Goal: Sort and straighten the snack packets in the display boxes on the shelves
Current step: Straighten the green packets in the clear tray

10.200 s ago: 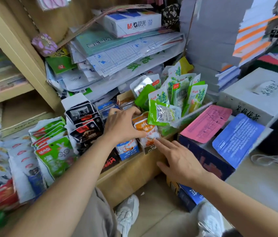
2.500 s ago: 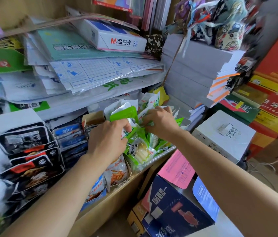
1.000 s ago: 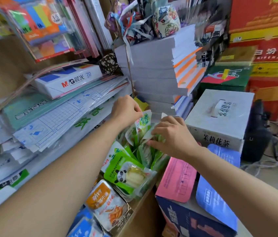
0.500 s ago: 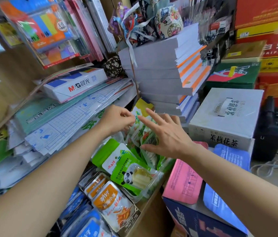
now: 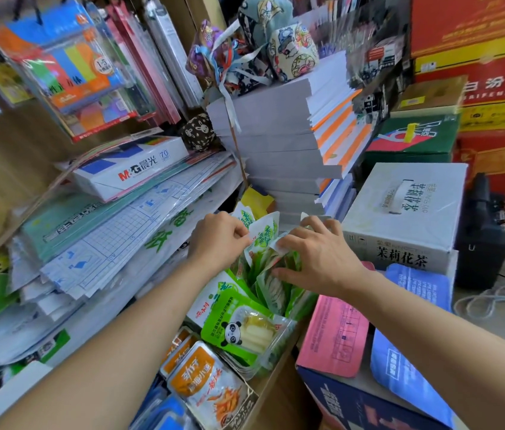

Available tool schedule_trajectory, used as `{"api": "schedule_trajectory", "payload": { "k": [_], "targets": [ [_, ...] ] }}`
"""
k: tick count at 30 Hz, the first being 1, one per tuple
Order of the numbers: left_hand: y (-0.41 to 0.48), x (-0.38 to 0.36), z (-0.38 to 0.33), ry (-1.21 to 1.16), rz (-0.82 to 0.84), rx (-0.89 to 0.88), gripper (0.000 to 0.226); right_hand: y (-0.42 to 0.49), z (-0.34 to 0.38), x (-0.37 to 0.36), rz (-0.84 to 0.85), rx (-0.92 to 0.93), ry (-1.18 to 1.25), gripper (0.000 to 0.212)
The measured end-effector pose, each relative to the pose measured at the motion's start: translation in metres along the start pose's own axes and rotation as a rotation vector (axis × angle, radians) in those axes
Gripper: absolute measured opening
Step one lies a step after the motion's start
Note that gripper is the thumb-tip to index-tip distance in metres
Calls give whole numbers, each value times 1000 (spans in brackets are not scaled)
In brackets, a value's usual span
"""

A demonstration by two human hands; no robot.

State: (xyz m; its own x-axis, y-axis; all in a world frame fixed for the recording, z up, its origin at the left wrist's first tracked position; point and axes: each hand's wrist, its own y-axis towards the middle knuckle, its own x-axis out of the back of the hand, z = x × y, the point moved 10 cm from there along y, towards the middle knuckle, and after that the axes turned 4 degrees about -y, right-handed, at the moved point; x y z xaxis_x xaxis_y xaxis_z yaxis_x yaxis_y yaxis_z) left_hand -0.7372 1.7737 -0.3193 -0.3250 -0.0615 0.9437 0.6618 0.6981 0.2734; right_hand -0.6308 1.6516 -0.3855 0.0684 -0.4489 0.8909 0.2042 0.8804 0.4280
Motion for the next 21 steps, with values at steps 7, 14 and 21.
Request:
{"api": "schedule_trajectory", "payload": {
  "k": [7,14,21],
  "targets": [
    [16,-30,-7,-101,137,95,11,4,1,-5,0,-27,30,63],
    [-3,-12,12,-247,94,96,25,7,13,0,-7,-25,44,74],
    [-42,-10,43,0,67,198,34,17,36,-6,16,34,94,69]
  ]
}}
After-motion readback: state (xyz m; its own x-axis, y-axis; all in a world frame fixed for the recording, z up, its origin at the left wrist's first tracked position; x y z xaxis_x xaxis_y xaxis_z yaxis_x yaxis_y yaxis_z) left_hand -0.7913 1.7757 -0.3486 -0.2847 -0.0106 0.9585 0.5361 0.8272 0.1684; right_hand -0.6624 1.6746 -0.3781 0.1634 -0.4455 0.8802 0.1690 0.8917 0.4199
